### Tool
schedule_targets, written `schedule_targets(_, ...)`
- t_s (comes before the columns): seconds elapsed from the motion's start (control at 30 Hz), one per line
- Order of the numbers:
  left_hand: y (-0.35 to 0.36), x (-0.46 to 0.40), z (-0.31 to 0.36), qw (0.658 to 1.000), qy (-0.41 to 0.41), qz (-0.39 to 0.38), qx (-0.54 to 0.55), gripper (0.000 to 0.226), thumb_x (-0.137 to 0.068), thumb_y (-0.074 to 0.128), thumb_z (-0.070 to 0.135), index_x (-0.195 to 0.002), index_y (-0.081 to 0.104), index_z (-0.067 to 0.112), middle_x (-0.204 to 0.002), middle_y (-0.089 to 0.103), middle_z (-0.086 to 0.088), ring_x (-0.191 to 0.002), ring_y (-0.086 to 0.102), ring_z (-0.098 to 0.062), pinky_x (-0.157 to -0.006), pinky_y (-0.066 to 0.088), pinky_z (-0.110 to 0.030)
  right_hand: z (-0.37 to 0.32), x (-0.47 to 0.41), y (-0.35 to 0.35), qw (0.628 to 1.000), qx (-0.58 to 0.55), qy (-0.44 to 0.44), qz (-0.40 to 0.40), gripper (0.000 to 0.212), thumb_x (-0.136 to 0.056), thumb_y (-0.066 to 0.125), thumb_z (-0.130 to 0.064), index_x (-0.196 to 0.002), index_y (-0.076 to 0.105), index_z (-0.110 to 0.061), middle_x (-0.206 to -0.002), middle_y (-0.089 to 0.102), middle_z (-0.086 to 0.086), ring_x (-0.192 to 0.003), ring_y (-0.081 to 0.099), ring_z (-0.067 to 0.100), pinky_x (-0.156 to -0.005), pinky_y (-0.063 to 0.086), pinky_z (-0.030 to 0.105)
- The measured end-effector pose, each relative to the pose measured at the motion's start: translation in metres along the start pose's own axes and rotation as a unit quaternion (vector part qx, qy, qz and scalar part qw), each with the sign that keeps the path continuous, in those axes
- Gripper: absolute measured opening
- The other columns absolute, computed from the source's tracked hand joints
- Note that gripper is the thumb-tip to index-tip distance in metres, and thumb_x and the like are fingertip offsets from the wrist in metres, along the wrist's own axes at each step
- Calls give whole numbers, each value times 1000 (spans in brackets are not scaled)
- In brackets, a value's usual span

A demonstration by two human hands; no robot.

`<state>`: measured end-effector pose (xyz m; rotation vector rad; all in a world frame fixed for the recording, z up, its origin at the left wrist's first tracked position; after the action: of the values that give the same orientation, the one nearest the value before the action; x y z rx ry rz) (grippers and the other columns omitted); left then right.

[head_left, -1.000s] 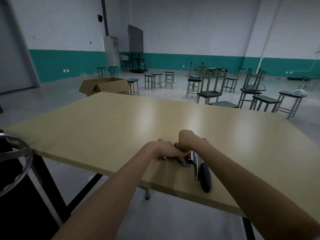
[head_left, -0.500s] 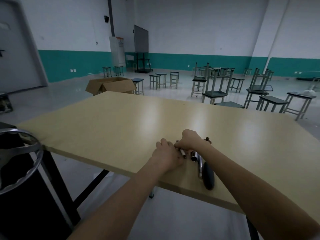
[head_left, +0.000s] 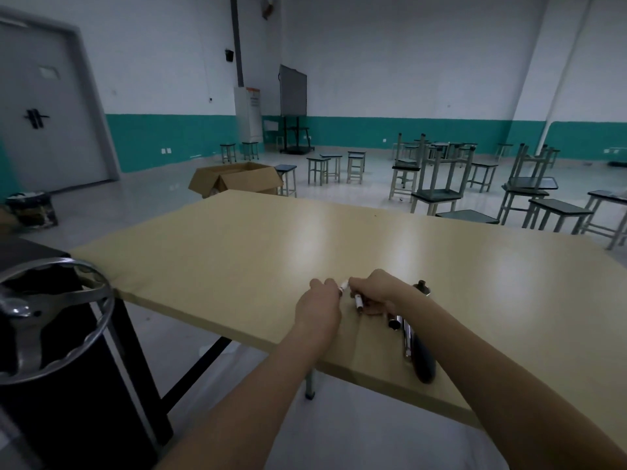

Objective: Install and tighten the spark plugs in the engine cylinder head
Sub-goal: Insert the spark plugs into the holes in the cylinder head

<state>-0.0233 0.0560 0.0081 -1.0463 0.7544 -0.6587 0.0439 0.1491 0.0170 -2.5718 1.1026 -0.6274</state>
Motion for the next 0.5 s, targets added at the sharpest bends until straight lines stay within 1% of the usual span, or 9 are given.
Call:
schedule_targets(0.07, -7, -3, -13, 978, -63, -13, 201, 18, -97, 45, 15, -103, 54, 1, -102, 56, -17, -87, 56, -29, -64, 35, -29, 1, 1, 4, 996, -89, 24, -10, 19, -88, 45, -11, -70, 47, -4, -63, 43, 8, -53, 45, 18, -44, 49, 21)
schedule_targets(0.1, -8, -3, -19, 931, -94, -39, 349, 17, -96, 49, 16, -98, 57, 2, -93, 57, -17, -75, 55, -26, -59, 35, -28, 0, 2, 7, 987, -153, 42, -23, 18, -89, 42, -9, -72, 45, -3, -67, 40, 9, -55, 43, 20, -41, 49, 22)
schedule_targets(0.17, -9, 4, -21, 769, -135, -87, 619, 13, -96, 51, 12, -90, 57, 2, -78, 55, -13, -51, 44, -13, -46, 33, -22, -3, 6, 17, 964, -249, 63, -69, 18, -88, 36, -7, -71, 42, -6, -65, 36, 7, -53, 38, 19, -37, 41, 21)
schedule_targets(0.2, -13, 7, -24, 696, -147, -84, 697, 13, -96, 49, 9, -89, 57, 2, -75, 55, -12, -45, 40, -9, -42, 32, -19, -8, 9, 24, 955, -275, 62, -96, 19, -88, 38, -9, -69, 43, -6, -60, 36, 6, -49, 35, 17, -38, 35, 19)
schedule_targets(0.23, -18, 9, -28, 649, -153, -74, 742, 14, -96, 48, 7, -88, 58, 1, -73, 55, -11, -42, 39, -7, -40, 32, -17, -14, 12, 32, 948, -288, 51, -124, 22, -88, 42, -13, -68, 45, -6, -56, 38, 5, -45, 33, 14, -38, 31, 18)
schedule_targets(0.27, -23, 11, -33, 622, -156, -64, 764, 15, -97, 47, 7, -87, 57, 1, -70, 52, -10, -41, 39, -6, -39, 33, -17, -21, 16, 41, 946, -289, 29, -145, 24, -89, 48, -19, -68, 49, -8, -54, 40, 3, -42, 32, 12, -38, 29, 17)
schedule_targets(0.33, -35, 17, -41, 612, -154, -45, 775, 17, -96, 48, 9, -83, 56, 1, -62, 44, -6, -41, 39, -6, -39, 34, -17, -33, 24, 57, 948, -278, -33, -152, 25, -90, 56, -23, -69, 52, -10, -55, 40, 1, -39, 32, 9, -37, 27, 18)
schedule_targets(0.4, -46, 25, -50, 622, -157, -26, 767, 17, -95, 51, 10, -82, 57, 1, -54, 43, -3, -39, 40, -6, -39, 35, -16, -41, 34, 70, 952, -266, -90, -124, 24, -90, 59, -21, -71, 51, -9, -56, 41, 1, -42, 32, 8, -37, 27, 18)
schedule_targets(0.5, -60, 40, -66, 638, -158, 0, 754, 15, -95, 51, 10, -87, 59, 0, -62, 49, -6, -41, 41, -6, -42, 38, -17, -48, 49, 86, 953, -260, -125, -86, 22, -90, 59, -21, -74, 50, -7, -60, 40, 3, -46, 32, 10, -39, 27, 21)
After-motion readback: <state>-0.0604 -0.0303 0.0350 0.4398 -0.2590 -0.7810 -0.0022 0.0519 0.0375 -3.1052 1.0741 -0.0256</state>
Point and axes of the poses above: each hand's wrist, its own x-axis away from the middle knuckle, its own y-axis out of the palm, z = x × y, the point moved 5 cm from there along -x, towards the middle knuckle
